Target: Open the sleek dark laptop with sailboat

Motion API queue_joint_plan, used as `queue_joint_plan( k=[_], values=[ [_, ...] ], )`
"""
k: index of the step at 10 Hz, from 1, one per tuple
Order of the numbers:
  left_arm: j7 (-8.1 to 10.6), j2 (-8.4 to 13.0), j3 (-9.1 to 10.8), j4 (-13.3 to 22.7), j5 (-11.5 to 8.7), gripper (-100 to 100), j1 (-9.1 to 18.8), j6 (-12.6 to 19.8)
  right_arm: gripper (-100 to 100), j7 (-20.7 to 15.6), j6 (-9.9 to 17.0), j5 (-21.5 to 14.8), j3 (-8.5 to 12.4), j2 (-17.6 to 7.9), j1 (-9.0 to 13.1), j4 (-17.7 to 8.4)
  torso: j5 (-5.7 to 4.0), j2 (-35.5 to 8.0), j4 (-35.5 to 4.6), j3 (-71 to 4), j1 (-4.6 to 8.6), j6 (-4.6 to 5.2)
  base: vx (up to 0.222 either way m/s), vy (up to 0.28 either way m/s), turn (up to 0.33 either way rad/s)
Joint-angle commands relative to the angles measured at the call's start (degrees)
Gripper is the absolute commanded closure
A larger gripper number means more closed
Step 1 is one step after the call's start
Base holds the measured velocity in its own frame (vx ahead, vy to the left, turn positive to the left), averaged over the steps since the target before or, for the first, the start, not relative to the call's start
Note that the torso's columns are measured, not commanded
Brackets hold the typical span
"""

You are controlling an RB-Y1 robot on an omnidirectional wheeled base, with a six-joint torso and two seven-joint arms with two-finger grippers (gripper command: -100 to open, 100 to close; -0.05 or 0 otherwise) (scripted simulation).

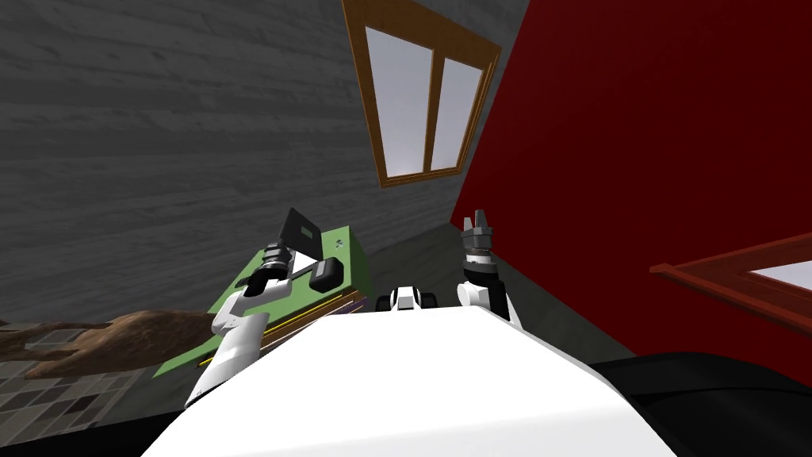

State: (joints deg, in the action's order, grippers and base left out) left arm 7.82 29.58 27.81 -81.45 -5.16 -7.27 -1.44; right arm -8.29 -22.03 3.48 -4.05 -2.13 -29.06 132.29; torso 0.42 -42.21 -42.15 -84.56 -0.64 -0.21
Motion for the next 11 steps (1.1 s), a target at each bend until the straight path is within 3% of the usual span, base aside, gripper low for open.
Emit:
queue_joint_plan(
  k=[1, 2, 3, 11],
  values=[
    [3.24, -2.06, 0.08, 0.47, -3.13, 100, 0.99, -0.26, 0, 0.0, 0.0, 0.0, 0.0, 0.0, 0.0, 0.0, 0.0, 0.0, 0.06, -0.01, 0.16, -0.02, -0.106, 0.16, 0.009],
    [2.03, -1.66, 0.21, -0.85, -2.1, 100, 0.56, 0.05, 0, 0.0, 0.0, 0.0, 0.0, 0.0, 0.0, 0.0, -0.06, -0.04, 0.02, 0.0, 0.19, -0.01, -0.046, 0.08, -0.003],
    [3.63, -3.88, 0.06, 0.46, -3.64, 100, 1.28, -1.84, 0, 0.0, 0.0, 0.0, -0.01, 0.01, -0.01, 0.0, -0.2, 0.13, 0.02, -0.1, 0.56, 0.14, -0.05, 0.11, 0.024],
    [8.87, -12.66, -0.83, 6.35, -9.21, 100, 3.98, -9.39, 0, 0.0, 0.0, 0.0, 0.0, 0.0, -0.01, 0.0, -0.43, 0.04, -0.14, -0.09, 0.62, 0.32, -0.056, 0.134, 0.003]
  ],
)
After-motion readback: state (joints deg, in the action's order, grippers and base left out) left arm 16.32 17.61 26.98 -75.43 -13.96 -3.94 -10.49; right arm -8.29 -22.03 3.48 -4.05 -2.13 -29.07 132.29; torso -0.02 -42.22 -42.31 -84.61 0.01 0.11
